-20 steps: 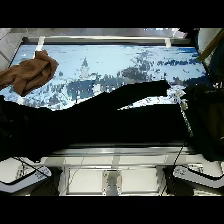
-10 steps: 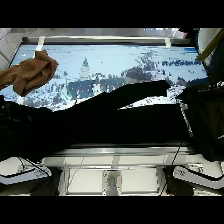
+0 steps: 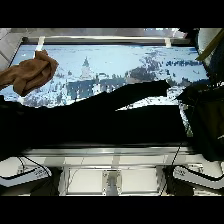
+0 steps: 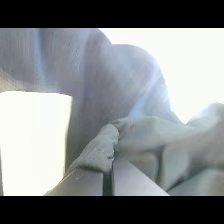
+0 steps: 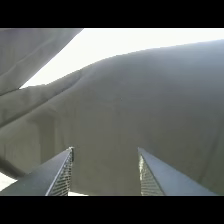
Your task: Fold the clothes and pants, and hang the long-sleeved shirts on hangers.
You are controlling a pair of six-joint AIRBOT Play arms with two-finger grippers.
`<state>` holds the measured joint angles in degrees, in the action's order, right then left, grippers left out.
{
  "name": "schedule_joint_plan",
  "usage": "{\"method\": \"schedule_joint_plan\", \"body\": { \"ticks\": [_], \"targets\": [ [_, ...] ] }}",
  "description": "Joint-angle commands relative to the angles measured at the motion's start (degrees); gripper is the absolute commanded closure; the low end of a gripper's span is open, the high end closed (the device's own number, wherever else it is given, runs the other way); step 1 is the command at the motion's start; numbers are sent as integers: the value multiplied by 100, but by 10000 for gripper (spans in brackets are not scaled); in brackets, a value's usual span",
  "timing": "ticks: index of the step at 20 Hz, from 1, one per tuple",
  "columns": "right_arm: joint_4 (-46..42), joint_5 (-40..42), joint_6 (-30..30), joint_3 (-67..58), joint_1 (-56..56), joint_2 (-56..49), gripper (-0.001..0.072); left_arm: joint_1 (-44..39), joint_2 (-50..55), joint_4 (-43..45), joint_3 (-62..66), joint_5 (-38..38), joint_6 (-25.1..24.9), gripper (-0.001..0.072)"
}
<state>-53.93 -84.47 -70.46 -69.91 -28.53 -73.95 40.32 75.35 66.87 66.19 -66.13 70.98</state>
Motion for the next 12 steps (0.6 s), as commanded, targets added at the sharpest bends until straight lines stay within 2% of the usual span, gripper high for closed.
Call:
{"method": "schedule_joint_plan", "body": {
  "ticks": [1, 6, 8, 9, 10, 11, 12],
  "targets": [
    [-20, 66, 0, -7, 7, 2, 264, -87, -181, -813, 894, 354, 11, 696],
    [-57, 201, -66, -4, 7, 0, 264, -203, -221, -837, 979, 1060, 149, 696],
    [-46, 435, -72, -4, 7, -2, 264, -208, -15, -841, 979, 1058, 212, 695],
    [-42, 514, -105, -4, 7, -2, 264, -214, 94, -844, 979, 1043, 275, 671],
    [-39, 553, -107, -4, 7, -2, 264, -214, 168, -844, 979, 1045, 350, 365],
    [-46, 540, -107, -4, 7, -2, 264, -210, 199, -839, 979, 1045, 494, -9],
    [-61, 503, -105, -7, 7, 0, 265, -157, 177, -824, 979, 1038, 584, -8]
  ]
}}
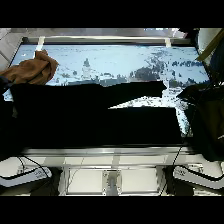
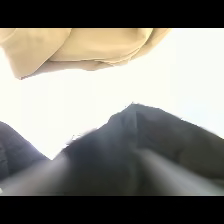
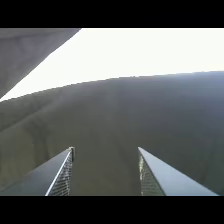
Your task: Fold the clothes and pants, and hang the long-sleeved shirts on hangers.
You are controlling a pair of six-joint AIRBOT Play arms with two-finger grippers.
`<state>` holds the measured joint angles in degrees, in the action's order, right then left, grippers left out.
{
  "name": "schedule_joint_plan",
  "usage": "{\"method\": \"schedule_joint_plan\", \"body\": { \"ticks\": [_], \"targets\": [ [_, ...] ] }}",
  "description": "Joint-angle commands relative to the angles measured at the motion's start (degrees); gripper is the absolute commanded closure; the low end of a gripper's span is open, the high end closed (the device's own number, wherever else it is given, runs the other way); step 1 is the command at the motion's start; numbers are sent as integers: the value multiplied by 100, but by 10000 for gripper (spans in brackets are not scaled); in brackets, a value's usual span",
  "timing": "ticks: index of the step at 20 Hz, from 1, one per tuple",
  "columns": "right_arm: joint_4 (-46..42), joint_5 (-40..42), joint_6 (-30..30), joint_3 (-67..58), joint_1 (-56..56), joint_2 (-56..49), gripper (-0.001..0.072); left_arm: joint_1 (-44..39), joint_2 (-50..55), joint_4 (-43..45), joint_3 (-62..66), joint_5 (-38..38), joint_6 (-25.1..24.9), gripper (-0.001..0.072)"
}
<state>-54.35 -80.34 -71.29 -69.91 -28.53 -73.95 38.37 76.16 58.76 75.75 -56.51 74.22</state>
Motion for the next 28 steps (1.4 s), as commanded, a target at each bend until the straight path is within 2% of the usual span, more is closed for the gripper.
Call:
{"method": "schedule_joint_plan", "body": {
  "ticks": [1, 3, 5, 7, 11, 14, 17, 21, 23, 25, 26, 28],
  "targets": [
    [-127, 15, -20, -4, 7, 2, 264, 114, 31, -17, 24, 66, 321, -7],
    [-691, -236, -15, -4, -7, 48, 264, 363, -227, 155, 24, -245, 306, -6],
    [-1342, -321, -15, 59, -42, 219, 264, 761, -518, 1014, -15, -984, 295, 1],
    [-1397, -299, 44, 400, -286, 546, 263, 1379, -780, 1626, -348, -1641, 308, 3],
    [-1357, -439, 264, 1600, -1191, 1327, 263, 2962, -1113, 721, -1685, -1777, 323, 3],
    [-730, -807, 461, 2098, -1891, 1552, 263, 3685, -1108, 151, -2540, -1749, -15, 4],
    [264, -1134, 833, 2188, -2203, 1552, 263, 3873, -1108, -229, -3095, -1508, -487, 4],
    [846, -1102, 966, 2179, -2214, 1552, 263, 3873, -1106, -404, -3508, -1071, -531, 4],
    [868, -848, 940, 2179, -2214, 1552, 263, 3862, -1113, -1119, -3528, -1040, -704, 21],
    [973, -192, 669, 2177, -2159, 1552, 265, 3836, -1115, -2975, -3528, -1217, -1434, 126],
    [929, 269, 431, 2177, -2033, 1550, 265, 3733, -1121, -3985, -3521, -1344, -2022, 126],
    [911, 1174, 157, 2142, -1611, 1491, 265, 3215, -1123, -5045, -3342, -1419, -2621, 125]
  ]
}}
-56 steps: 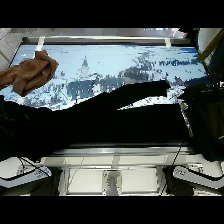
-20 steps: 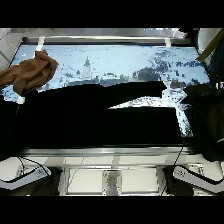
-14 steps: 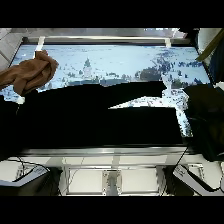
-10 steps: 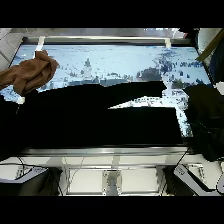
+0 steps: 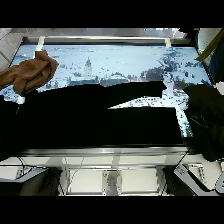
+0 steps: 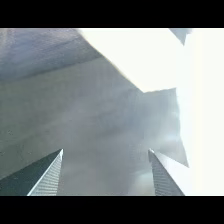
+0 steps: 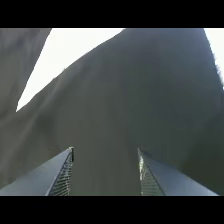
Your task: Fold the clothes and pants, and hang the long-sleeved shirts on hangers.
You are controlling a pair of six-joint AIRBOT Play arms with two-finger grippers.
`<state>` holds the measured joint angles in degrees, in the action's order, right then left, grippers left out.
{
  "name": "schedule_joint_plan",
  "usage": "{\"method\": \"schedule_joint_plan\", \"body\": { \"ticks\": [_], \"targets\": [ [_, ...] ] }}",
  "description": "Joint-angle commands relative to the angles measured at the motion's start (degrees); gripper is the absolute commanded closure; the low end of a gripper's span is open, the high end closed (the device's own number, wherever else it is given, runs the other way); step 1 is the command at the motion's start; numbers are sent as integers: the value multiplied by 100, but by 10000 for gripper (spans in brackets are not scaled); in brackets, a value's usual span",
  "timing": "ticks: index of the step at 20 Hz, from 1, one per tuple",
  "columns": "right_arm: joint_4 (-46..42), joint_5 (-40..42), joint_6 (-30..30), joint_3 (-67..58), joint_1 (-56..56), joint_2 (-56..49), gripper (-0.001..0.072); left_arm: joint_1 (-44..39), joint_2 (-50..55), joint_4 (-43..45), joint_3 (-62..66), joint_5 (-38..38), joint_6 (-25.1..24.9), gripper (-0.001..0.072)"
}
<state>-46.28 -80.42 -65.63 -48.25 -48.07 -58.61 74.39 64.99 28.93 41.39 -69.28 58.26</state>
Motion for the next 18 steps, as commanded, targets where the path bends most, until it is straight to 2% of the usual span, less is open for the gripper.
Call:
{"method": "schedule_joint_plan", "body": {
  "ticks": [1, 3, 4, 6, 8, 9, 13, 18],
  "targets": [
    [105, 1506, -442, -87, 623, -155, 265, -822, -4, -1941, 330, 50, -1073, 126],
    [103, 1709, -492, -367, 1217, -667, 265, -1886, 0, -920, 938, 901, -896, 126],
    [103, 1679, -629, -612, 1469, -1080, 265, -2441, 9, -212, 1255, 1453, -520, 126],
    [107, 1484, -702, -1215, 1832, -1941, 265, -3458, 83, 1305, 1867, 2406, 623, 126],
    [107, 1412, -699, -1923, 2177, -2804, 265, -4155, 293, 2446, 2430, 2527, 1335, 126],
    [72, 1475, -699, -2221, 2308, -3161, 265, -4400, 407, 2763, 2634, 2474, 1488, 126],
    [-9, 1626, -905, -3067, 2437, -4310, 265, -4894, 708, 2979, 2802, 2500, 1639, 126],
    [-57, 1537, -905, -3689, 2455, -5025, 265, -5016, 1043, 2957, 2800, 2299, 1652, 126]
  ]
}}
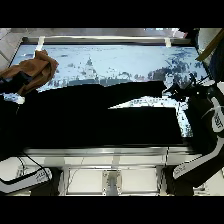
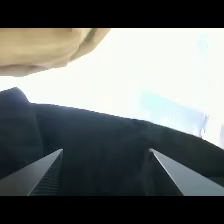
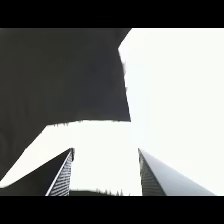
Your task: Fold the clothes and pants, and hang the long-sleeved shirts on hangers.
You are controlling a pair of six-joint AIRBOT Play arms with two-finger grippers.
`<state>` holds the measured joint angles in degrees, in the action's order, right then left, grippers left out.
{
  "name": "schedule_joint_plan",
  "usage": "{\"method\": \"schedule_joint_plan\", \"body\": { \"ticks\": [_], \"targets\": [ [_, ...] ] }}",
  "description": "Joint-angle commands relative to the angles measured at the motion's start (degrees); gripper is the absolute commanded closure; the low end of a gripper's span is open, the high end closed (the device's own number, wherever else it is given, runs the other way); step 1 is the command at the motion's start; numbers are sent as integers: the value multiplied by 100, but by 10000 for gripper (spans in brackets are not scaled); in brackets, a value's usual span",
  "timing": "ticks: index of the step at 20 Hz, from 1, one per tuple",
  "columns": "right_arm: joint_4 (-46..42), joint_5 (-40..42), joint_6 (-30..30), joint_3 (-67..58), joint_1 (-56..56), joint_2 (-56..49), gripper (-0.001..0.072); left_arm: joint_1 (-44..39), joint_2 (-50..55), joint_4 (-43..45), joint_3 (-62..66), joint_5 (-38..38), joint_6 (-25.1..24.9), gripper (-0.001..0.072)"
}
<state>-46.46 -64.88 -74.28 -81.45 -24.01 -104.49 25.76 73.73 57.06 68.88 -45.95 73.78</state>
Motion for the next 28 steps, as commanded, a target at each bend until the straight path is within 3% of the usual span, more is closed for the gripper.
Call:
{"method": "schedule_joint_plan", "body": {
  "ticks": [1, 9, 11, 12, 13, 15, 19, 22, 28],
  "targets": [
    [-46, -13, -37, -431, 68, -492, 265, -201, 186, 144, 50, -31, 90, 126],
    [-114, 4, -33, -645, 343, -756, 273, -376, 190, 144, 50, -33, 33, 126],
    [-107, -63, 44, -645, 424, -756, 419, -376, 190, 144, 50, -31, 33, 126],
    [-116, -66, 52, -645, 457, -756, 420, -376, 190, 144, 50, -31, 33, 126],
    [-103, -57, 85, -645, 479, -756, 476, -376, 190, 144, 50, -31, 35, 127],
    [125, -260, 203, -737, 476, -752, 707, -376, 188, 144, 50, -31, 35, 126],
    [186, -1266, 319, -1593, 474, -538, 706, -369, 170, 144, 50, -31, 35, 127],
    [166, -1456, -68, -2656, 476, -328, 706, -369, 166, 146, 50, -20, 33, 127],
    [-50, 560, -1285, -3390, 490, -514, 707, -376, 166, 144, 50, 142, 33, 127]
  ]
}}
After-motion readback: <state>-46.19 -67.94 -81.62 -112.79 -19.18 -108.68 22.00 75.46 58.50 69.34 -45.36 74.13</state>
